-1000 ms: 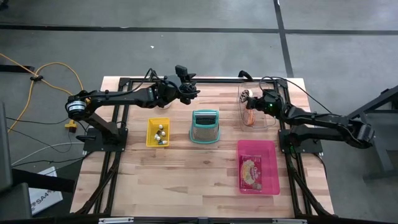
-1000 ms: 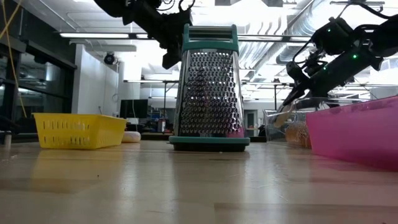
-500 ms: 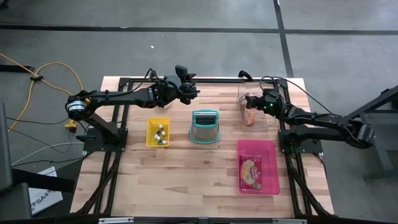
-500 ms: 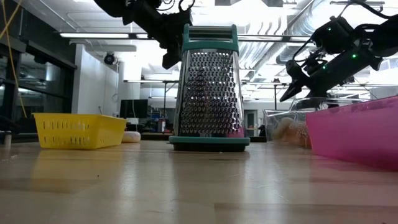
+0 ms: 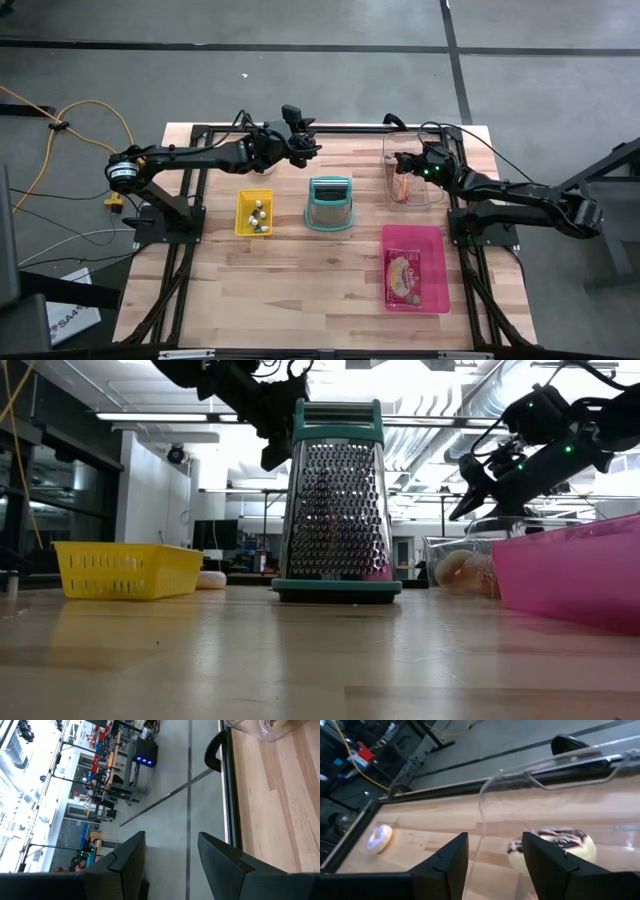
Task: Pick & Place Food Item
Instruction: Put the purple donut into the transparent bin
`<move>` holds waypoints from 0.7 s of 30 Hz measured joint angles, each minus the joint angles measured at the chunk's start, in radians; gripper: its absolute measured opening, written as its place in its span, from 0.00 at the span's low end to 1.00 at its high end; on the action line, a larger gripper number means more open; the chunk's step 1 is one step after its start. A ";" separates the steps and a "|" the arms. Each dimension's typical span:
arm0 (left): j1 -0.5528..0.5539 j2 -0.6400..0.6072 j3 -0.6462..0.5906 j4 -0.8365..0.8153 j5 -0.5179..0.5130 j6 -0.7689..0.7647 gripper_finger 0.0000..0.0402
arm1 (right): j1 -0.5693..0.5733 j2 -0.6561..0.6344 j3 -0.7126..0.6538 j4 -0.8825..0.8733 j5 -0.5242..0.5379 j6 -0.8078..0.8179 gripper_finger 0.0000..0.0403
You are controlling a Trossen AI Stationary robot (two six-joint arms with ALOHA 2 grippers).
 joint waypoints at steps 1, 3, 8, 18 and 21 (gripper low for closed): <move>0.000 0.000 0.000 0.000 0.000 0.000 0.44 | 0.000 0.000 0.000 0.009 -0.001 0.000 0.43; 0.000 0.000 0.000 0.000 0.000 0.000 0.44 | 0.000 0.000 0.000 0.027 -0.002 0.000 0.43; 0.000 0.000 0.000 0.000 0.000 0.000 0.44 | 0.000 0.000 0.000 0.074 -0.030 -0.004 0.43; 0.000 0.000 0.000 0.000 0.000 0.000 0.44 | 0.000 0.000 0.000 0.320 -0.256 -0.102 0.43; 0.000 0.000 0.000 0.000 0.000 0.000 0.44 | 0.000 0.000 0.000 0.387 -0.332 -0.110 0.43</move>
